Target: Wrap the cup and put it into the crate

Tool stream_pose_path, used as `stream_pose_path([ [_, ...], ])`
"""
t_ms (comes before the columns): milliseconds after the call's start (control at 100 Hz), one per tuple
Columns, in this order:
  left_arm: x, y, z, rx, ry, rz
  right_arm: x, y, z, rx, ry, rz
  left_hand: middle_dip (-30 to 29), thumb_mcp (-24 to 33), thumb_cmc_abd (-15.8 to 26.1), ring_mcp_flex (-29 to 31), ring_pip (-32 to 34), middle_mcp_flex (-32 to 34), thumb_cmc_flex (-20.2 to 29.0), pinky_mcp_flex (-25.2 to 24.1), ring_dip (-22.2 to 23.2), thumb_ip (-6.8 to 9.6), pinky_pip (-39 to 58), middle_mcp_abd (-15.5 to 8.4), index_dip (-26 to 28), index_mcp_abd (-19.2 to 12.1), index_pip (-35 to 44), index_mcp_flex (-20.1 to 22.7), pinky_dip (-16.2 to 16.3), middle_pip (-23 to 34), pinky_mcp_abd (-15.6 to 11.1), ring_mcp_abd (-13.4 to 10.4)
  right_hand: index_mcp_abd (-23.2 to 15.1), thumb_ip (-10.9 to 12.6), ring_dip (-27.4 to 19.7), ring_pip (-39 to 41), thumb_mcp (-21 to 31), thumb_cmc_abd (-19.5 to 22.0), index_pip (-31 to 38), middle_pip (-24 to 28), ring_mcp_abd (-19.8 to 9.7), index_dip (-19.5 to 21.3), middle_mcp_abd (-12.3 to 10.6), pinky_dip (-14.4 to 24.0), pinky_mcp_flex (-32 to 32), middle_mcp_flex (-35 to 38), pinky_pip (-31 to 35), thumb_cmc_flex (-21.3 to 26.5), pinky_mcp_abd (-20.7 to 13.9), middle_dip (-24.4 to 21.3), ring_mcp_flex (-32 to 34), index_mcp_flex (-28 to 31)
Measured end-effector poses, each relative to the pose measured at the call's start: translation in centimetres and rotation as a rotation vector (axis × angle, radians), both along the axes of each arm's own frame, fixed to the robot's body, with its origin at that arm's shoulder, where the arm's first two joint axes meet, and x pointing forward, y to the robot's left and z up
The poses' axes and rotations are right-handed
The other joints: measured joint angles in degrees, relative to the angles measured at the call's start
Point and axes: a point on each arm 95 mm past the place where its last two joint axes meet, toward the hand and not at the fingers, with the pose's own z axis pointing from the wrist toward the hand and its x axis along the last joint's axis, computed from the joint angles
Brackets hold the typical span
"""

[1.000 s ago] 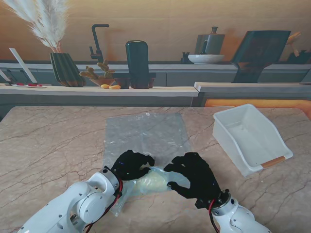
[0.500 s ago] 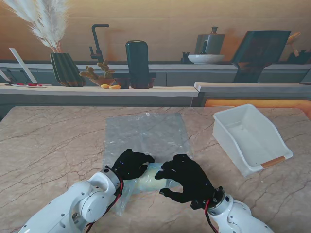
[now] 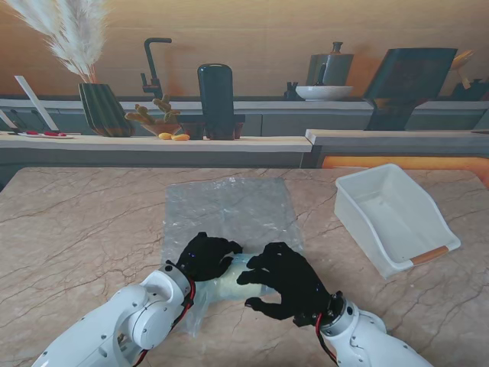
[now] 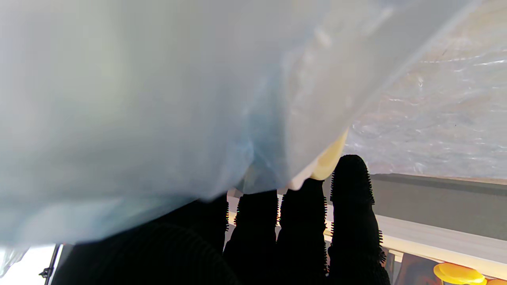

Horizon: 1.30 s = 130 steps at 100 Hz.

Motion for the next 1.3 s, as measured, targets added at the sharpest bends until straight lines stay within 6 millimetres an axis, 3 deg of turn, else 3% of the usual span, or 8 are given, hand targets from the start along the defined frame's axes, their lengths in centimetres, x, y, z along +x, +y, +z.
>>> stream_pose_path([
  [310,0.3,-0.2,-0.4,-0.008,-0.018,0.061,0.6,0.4,-0.1,-0.083,0.082,0.009,-0.04,-3.63,0.69,-0.25,-0.77,-1.09,-0.06,-0.56,0.57,0.02,-0.07,-0.01,0.00,0.00,-0.23,0.00,0.00,-0.50,0.21,0.18,0.12,0.00,-0.06,-2.66,0.66,-0.01,-2.36,-0.92,-0.14,0.36,-0.08,0.09,1.33,0.00,0.01,-0.12,-0.01,0.00,0.97,0.00],
  [490,0.6,-0.3,-0.6,-0.020,-0.018,0.073,1.0,0.6,-1.0,-0.183,0.176,-0.026,-0.04,-3.73,0.69,-0.87,-0.77,-1.65,-0.06,-0.75,0.58,0.02,-0.07,-0.01,0.00,0.00,-0.92,-0.69,0.00,-0.58,0.27,0.45,3.88,0.00,-5.33,-11.94,0.48,-0.01,-9.17,-4.85,0.23,3.79,0.07,-0.30,0.51,-2.88,-2.41,-0.17,0.18,-0.98,-0.34,-2.96],
  [660,0.7,-0.3,-0.6,-0.024,-0.026,0.083,1.7,1.1,-1.8,-0.228,0.212,-0.095,-0.04,-5.74,0.69,-1.43,-0.75,-1.72,-0.06,-1.25,0.60,0.02,-0.07,-0.01,0.00,0.00,-1.55,-1.42,0.00,-0.59,0.49,0.55,7.91,0.00,-11.82,-21.31,-0.83,-0.04,-14.53,-10.06,7.27,4.10,2.66,-3.96,-3.31,-8.90,-9.43,-0.25,3.15,-3.56,-7.96,-9.23],
  [920,0.5,0.5,-0.6,-0.040,-0.047,0.115,3.7,2.3,-3.3,-0.294,0.253,-0.125,-0.55,-14.46,0.43,-2.25,-0.95,-2.34,-4.30,-1.50,0.60,0.02,-0.81,-0.01,-1.22,0.19,-3.46,-2.24,0.00,-1.47,1.12,1.13,9.82,0.00,-12.55,-21.79,-1.95,-0.56,-16.02,-10.87,8.59,4.09,3.42,-4.79,-4.44,-10.26,-10.86,-0.26,3.81,-4.32,-9.75,-10.29],
  [1000,0.3,0.8,-0.4,-0.055,-0.058,0.122,4.1,2.6,-3.5,-0.313,0.262,-0.124,-0.57,-17.27,-0.39,-2.26,-1.34,-2.34,-3.60,-1.84,0.60,0.02,-1.13,-0.01,-1.43,0.58,-4.55,-2.24,0.00,-1.55,1.62,1.29,9.82,0.00,-12.55,-21.28,-1.97,-0.56,-16.28,-10.87,8.59,4.20,3.42,-4.79,-4.44,-10.26,-10.86,-0.26,3.81,-4.32,-9.70,-10.73],
  [1210,0.4,1.6,-0.3,-0.045,-0.076,0.134,5.0,3.1,-3.7,-0.342,0.283,-0.119,-0.58,-17.45,-0.45,-2.30,-1.37,-2.98,-3.10,-2.08,0.60,0.01,-1.18,0.31,-1.56,0.61,-5.33,-2.26,0.00,-2.21,1.71,1.61,9.01,0.00,-12.55,-20.88,-2.10,-0.56,-17.59,-10.87,8.59,4.82,3.42,-4.79,-4.24,-10.26,-10.86,-0.26,3.83,-4.33,-9.62,-13.41],
  [1300,0.5,1.9,-0.2,-0.043,-0.081,0.140,5.5,3.3,-3.8,-0.355,0.287,-0.122,-0.58,-21.84,-0.48,-2.31,-1.47,-2.98,-0.75,-2.08,0.60,0.01,-1.18,0.31,-1.56,0.65,-6.11,-2.85,0.00,-2.21,1.81,1.63,8.66,0.00,-12.55,-19.82,-2.53,-0.56,-18.82,-10.82,8.59,4.81,3.42,-4.79,-3.75,-10.26,-10.86,-0.22,3.83,-4.33,-9.12,-14.16],
])
